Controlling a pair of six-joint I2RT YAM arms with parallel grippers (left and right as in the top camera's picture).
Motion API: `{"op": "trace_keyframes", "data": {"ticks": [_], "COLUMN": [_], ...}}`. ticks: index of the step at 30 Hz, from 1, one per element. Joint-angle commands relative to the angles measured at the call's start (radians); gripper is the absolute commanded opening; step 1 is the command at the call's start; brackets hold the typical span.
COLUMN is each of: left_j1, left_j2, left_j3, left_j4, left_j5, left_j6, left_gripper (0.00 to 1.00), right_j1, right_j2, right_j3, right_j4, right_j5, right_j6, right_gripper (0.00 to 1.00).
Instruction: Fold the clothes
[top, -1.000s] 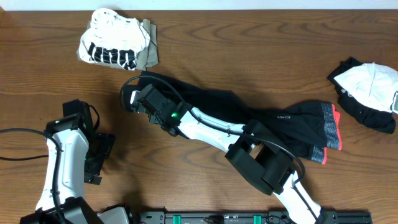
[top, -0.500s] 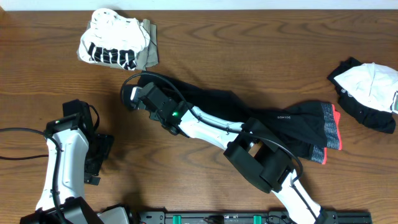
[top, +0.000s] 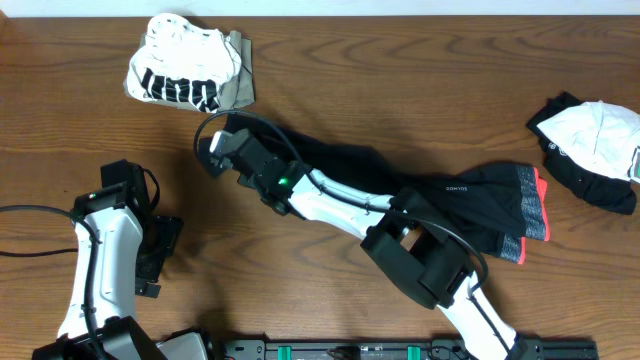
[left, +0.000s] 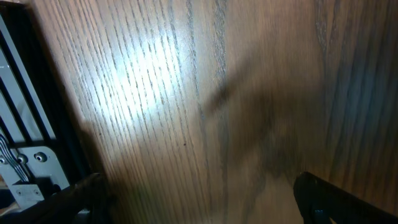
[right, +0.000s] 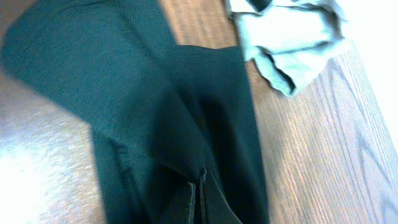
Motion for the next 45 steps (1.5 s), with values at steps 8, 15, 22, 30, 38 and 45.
{"op": "trace_keyframes", "data": {"ticks": [8, 15, 22, 30, 38, 45], "left_j1": [0.005, 0.005, 0.005, 0.005, 0.005, 0.005], "left_j2": [-0.001, -0.001, -0.001, -0.001, -0.001, -0.001], "left_j3": [-0.005, -0.005, -0.005, -0.005, -0.005, -0.005], "left_j4": [-0.005, -0.005, -0.005, -0.005, -0.005, -0.006], "left_j5": [-0.019, -0.019, -0.020, -0.019, -0.019, -0.019], "left_j6": [-0.009, -0.009, -0.009, -0.009, -0.009, -0.009], "left_gripper": [0.98, 0.98, 0.98, 0.98, 0.98, 0.98], "right_j1": [-0.161, -0.227, -0.202, -0.146, -0.039, -0.028], "right_j2": [0.011, 0.011, 0.010, -0.016, -0.023, 0.036], "right_j3": [0.013, 0.013, 0.015, 0.097, 0.195, 0.195], "right_j4": [0.011, -0.014, -0.019, -0.102, -0.221, -0.231], "right_j5": [-0.024, -0.082, -0.140, -0.204, -0.159, -0.040], "right_j6": [0.275, 0.367, 0.376, 0.422, 0.182, 0.138], "right_gripper": [0.01, 0.14, 0.99, 0.99, 0.98, 0.99]}}
